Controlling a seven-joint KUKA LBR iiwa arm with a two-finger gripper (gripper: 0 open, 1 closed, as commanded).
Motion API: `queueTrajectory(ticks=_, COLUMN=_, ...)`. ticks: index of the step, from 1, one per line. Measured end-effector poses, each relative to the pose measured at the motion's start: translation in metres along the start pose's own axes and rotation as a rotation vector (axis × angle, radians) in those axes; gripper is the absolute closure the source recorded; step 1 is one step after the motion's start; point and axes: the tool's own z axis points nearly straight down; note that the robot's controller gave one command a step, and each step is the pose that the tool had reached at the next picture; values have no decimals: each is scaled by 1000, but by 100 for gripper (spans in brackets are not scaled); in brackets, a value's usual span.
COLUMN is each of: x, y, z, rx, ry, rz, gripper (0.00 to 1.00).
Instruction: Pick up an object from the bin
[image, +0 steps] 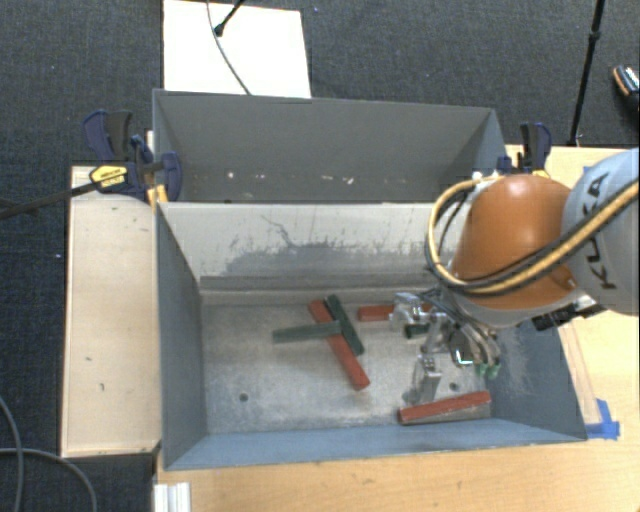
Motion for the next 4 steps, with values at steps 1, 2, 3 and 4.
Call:
queueTrajectory(ticks=1, x=6, y=12, z=114, rx=-1, ry=-4, rz=302, gripper=0)
queueTrajectory(ticks=2, x=-30, y=-41, z=112, rx=1, ry=-12, rz=333, gripper=0)
queueTrajectory(ticks=3, x=-60, y=75, z=40, rx=-7, ry=-14, rz=272, gripper=0)
queueTrajectory(ticks=4, x=-91, y=67, z=115, rx=0, ry=-8, rz=278, gripper=0)
